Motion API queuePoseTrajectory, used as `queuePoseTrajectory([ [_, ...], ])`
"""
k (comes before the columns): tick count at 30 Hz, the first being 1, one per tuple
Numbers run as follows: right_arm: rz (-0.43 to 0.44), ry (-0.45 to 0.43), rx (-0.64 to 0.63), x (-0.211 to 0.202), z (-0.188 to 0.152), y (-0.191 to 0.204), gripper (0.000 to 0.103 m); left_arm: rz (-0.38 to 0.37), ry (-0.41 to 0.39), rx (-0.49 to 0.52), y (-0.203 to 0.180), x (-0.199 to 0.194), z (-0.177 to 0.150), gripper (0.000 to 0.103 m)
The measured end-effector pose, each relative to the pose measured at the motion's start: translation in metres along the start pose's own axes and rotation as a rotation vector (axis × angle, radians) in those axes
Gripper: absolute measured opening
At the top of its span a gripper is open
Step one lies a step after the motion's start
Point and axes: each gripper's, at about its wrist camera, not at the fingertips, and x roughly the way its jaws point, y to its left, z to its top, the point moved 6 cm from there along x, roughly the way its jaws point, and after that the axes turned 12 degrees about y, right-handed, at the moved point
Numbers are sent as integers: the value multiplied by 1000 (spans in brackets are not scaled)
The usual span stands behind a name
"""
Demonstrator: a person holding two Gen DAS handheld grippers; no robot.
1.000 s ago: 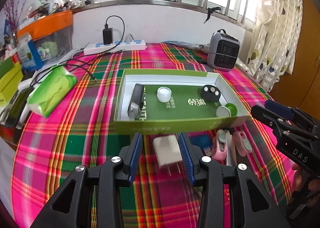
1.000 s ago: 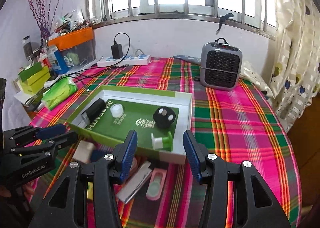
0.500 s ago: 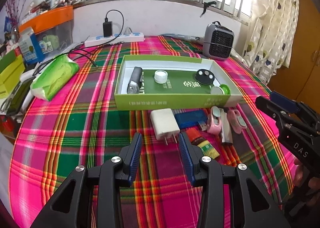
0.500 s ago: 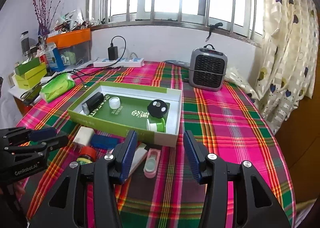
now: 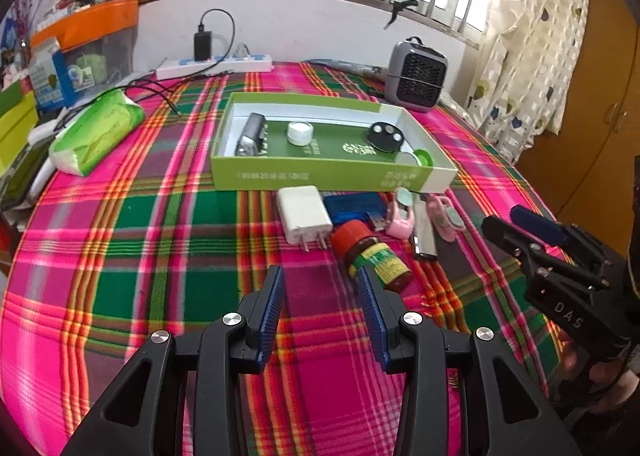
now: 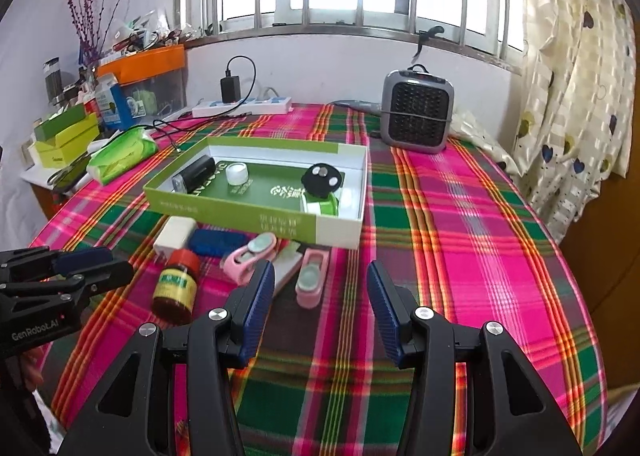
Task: Organize rigid objects
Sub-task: 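Withdraw both open tools from the tray, then grasp the brown red-capped medicine bottle with the left tool while the right tool grasps the pink clip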
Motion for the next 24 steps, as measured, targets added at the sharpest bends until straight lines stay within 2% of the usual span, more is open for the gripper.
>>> queuePoseTrajectory([
  [4,10,11,7,1,-7,0,49,-64,8,6,-11,3,2,38],
  [9,16,31,16,4,-16,-1,49,-80,22,8,-22,10,6,39],
  [12,16,39,22,5,-19,-3,49,-52,10,12,-28,11,12,43],
  [15,17,42,29,5,-21,-6,49,-54,34,11,-31,19,15,43],
  [18,19,41,35,5,-21,-8,49,-20,43,8,-31,25,16,43],
  [24,24,45,39,6,-21,-10,49,-1,74,0,-29,36,16,43],
])
